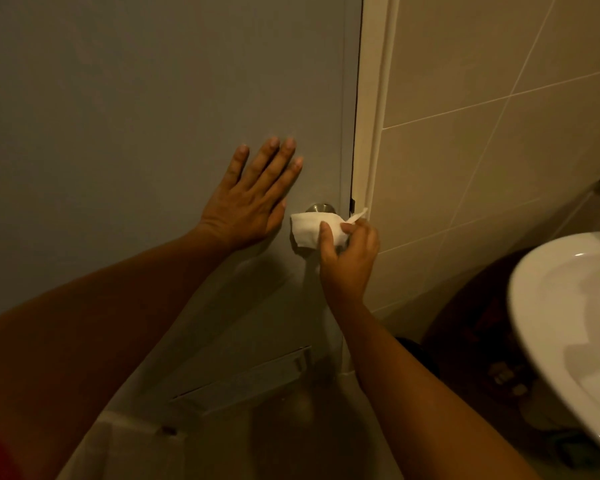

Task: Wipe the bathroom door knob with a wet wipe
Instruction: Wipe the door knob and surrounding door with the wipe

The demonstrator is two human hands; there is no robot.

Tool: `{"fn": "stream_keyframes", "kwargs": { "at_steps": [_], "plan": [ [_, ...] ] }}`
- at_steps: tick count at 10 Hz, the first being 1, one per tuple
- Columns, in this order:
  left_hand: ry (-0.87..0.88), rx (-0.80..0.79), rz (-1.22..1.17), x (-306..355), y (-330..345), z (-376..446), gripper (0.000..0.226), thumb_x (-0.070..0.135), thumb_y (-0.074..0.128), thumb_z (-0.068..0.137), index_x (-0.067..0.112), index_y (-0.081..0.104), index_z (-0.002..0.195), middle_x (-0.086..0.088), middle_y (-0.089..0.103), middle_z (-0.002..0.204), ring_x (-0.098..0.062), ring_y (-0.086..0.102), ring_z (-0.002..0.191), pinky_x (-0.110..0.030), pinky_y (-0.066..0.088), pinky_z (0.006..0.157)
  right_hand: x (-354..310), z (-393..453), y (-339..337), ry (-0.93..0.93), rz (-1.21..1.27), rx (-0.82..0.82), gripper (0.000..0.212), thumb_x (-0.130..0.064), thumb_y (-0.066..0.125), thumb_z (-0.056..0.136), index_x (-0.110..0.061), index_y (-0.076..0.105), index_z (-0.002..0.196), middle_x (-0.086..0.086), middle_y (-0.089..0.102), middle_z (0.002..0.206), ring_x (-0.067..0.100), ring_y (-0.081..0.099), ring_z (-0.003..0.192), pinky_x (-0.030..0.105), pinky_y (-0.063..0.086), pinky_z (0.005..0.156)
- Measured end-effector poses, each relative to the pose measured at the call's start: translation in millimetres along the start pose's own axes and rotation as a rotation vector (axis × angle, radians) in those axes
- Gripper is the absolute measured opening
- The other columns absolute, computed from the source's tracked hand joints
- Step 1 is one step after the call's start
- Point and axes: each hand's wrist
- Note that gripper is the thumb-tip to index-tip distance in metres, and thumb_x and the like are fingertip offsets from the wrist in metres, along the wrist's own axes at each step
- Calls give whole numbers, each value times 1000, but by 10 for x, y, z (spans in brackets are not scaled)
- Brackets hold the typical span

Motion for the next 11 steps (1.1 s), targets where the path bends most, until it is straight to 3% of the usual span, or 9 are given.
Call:
{"fn": "stream_keyframes", "kwargs": {
  "at_steps": [2, 4, 5, 6, 7, 8, 9, 10, 11],
  "plan": [
    [-4, 18, 14, -2, 12, -1, 69, 41, 37, 94, 16, 15, 154, -10, 17, 161, -28, 10, 149, -48, -8, 119, -7, 83, 70, -93, -102, -224, 47, -48, 66, 84, -30, 47, 124, -9, 50, 116, 7, 54, 96, 14, 49, 71],
    [3, 1, 14, -8, -7, 1, 70, 41, 37, 94, 16, 14, 154, -11, 16, 161, -29, 10, 148, -48, -7, 119, -71, 148, 157, 175, 37, -190, 42, -54, 65, 84, -27, 52, 114, -11, 55, 98, 6, 60, 79, 5, 44, 48],
    [-1, -2, 12, -16, -13, 5, 70, 41, 38, 94, 16, 14, 154, -11, 16, 161, -29, 9, 148, -48, -5, 119, -121, 139, 212, 350, 164, -155, 46, -50, 67, 87, -20, 54, 120, -6, 58, 101, 6, 59, 75, 5, 47, 44],
    [-2, 0, 16, -10, 1, 4, 70, 41, 37, 93, 16, 14, 155, -11, 16, 161, -29, 9, 148, -49, -6, 119, -103, 81, 183, 288, 154, -210, 45, -45, 67, 87, -21, 49, 121, -1, 60, 109, 12, 64, 88, 8, 51, 49],
    [-5, 0, 15, -1, 7, -4, 70, 41, 36, 94, 16, 13, 155, -11, 15, 162, -29, 9, 149, -49, -7, 119, -50, 50, 115, 88, 11, -289, 51, -41, 65, 89, -23, 42, 131, 0, 52, 124, 14, 59, 105, 22, 57, 74],
    [-9, -3, 12, 0, 6, -9, 70, 41, 35, 94, 17, 12, 155, -10, 13, 162, -28, 8, 149, -48, -7, 119, 8, 25, 73, 10, -29, -358, 57, -40, 63, 91, -29, 32, 138, 1, 44, 135, 18, 53, 117, 33, 55, 90],
    [-11, -14, -6, -3, -16, -7, 70, 40, 36, 94, 17, 11, 155, -10, 13, 162, -28, 9, 149, -48, -6, 119, 52, -18, 18, 31, 56, -361, 66, -38, 67, 90, -31, 32, 145, -2, 43, 140, 10, 48, 118, 14, 47, 83],
    [-24, -24, -14, 2, -51, 1, 70, 39, 36, 94, 18, 11, 155, -9, 14, 162, -27, 11, 149, -48, -5, 119, 52, -33, -41, 66, 100, -330, 72, -36, 72, 86, -30, 36, 148, -2, 46, 144, 5, 44, 117, 4, 38, 78],
    [-38, -41, -27, 15, -80, -6, 69, 39, 36, 94, 18, 11, 155, -9, 15, 162, -27, 13, 150, -48, -3, 119, 15, 4, -80, 106, 93, -304, 70, -35, 78, 81, -27, 45, 142, -2, 55, 136, 6, 50, 110, 2, 39, 73]
  ]
}}
Point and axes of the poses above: each hand's wrist, its own z-axis towards the middle knuckle, its own y-axis out of the palm, x = y × z
